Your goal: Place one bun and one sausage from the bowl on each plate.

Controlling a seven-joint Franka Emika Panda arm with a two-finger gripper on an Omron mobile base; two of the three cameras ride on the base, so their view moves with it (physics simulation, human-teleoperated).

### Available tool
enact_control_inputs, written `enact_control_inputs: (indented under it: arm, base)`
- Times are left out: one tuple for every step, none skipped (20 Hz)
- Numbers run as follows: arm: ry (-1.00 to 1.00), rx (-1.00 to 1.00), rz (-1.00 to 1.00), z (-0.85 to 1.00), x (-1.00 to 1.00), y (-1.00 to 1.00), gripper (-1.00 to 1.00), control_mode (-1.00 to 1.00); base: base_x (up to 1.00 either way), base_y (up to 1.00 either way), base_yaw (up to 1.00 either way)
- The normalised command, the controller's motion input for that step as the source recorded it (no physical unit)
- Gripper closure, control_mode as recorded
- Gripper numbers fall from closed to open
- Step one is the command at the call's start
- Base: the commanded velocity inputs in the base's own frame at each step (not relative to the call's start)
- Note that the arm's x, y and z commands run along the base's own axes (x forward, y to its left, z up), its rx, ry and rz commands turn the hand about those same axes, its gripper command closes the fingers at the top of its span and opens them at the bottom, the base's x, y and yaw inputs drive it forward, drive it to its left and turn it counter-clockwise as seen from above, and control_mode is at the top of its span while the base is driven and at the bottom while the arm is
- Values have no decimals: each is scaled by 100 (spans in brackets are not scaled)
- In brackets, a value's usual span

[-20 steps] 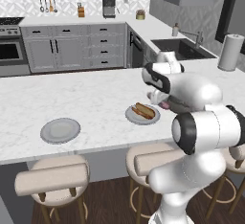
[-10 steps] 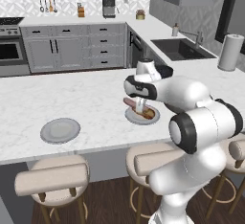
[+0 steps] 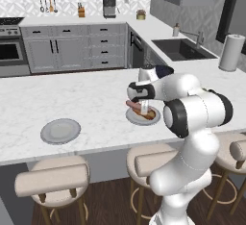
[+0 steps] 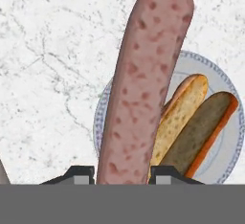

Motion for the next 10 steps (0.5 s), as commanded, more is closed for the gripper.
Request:
enact_control_inputs:
  arm:
    - [-2,0,0,-48,25,-23,100,-100]
    - [0,0,0,-42,9,-2,100,-100]
    - [0,0,0,-24,0,0,100,-100]
    - [0,0,0,0,-12,0,100,-100]
    - [0,0,0,0,-22,0,100,-100]
    - [0,-1,0,-4,-19,0,100,-100]
    - [0,-3,-2,-27,-5,0,100,-100]
    - [0,-4,-3,-41,-1,0,100,-100]
    - [0,-3,-3,-36,-3,0,100,-100]
    - [0,0,-3,-34,-1,0,100,-100]
  base:
    - [0,0,0]
    - [0,0,0]
    - [0,0,0]
    - [0,0,0]
    - [0,0,0]
    - [0,0,0]
    - [0,0,0]
    - [0,0,0]
    - [0,0,0]
    - [0,0,0]
